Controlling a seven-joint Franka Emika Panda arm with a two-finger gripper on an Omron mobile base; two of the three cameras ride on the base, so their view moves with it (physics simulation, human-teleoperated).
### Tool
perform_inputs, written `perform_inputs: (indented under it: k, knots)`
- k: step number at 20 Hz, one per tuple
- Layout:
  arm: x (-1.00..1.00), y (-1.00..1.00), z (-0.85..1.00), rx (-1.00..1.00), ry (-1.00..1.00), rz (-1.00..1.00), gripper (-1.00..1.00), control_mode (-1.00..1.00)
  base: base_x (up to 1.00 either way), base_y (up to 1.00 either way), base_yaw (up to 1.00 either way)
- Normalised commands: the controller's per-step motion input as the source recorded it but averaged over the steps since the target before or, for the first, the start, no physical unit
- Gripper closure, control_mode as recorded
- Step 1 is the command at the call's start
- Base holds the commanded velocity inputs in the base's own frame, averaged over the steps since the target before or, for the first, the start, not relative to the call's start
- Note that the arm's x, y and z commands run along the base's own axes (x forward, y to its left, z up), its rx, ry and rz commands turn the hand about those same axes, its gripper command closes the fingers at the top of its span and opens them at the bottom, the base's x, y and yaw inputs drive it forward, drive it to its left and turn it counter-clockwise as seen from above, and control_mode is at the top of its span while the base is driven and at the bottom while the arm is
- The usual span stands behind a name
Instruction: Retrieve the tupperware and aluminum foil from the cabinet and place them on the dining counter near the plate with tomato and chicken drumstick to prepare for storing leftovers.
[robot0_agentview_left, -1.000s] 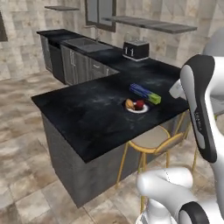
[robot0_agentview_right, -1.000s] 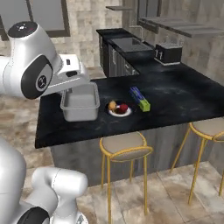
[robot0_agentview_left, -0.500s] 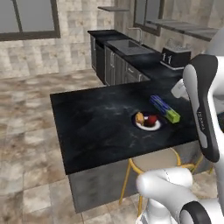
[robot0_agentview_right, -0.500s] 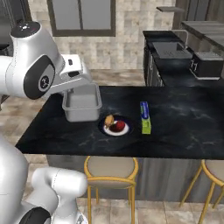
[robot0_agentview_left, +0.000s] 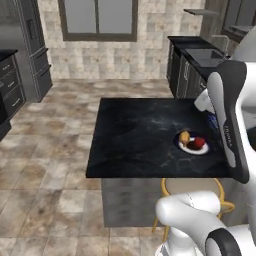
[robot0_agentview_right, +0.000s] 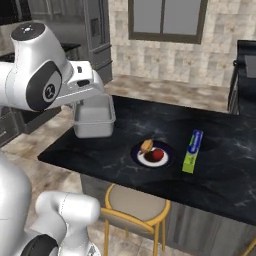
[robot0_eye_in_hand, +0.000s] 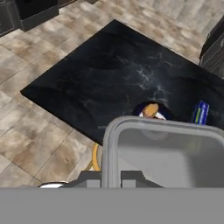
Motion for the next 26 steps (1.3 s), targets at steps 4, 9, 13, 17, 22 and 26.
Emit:
perform_inputs:
  k: [4,9,13,17,22,26]
  knots:
    - [0.50,0.14,-0.41,0.00,0.09,0.24,1.00,-1.00,0.19,0.00,0.12]
    - [0.64,0.31,-0.68,0.00,0.18,0.14,1.00,-1.00,0.00,0.00,0.00]
    - [0.53,0.33,-0.58,0.00,0.07,0.00,1.00,-1.00,0.00,0.00,0.00]
    - [0.32,0.43,-0.53,0.00,0.04,-0.04,1.00,-1.00,0.00,0.00,0.00]
    - [0.22,0.41,-0.43,0.00,0.02,-0.15,1.00,-1.00,0.00,0.00,0.00]
    - [0.22,0.08,-0.39,0.01,0.00,-0.16,1.00,-1.00,0.00,0.00,0.00]
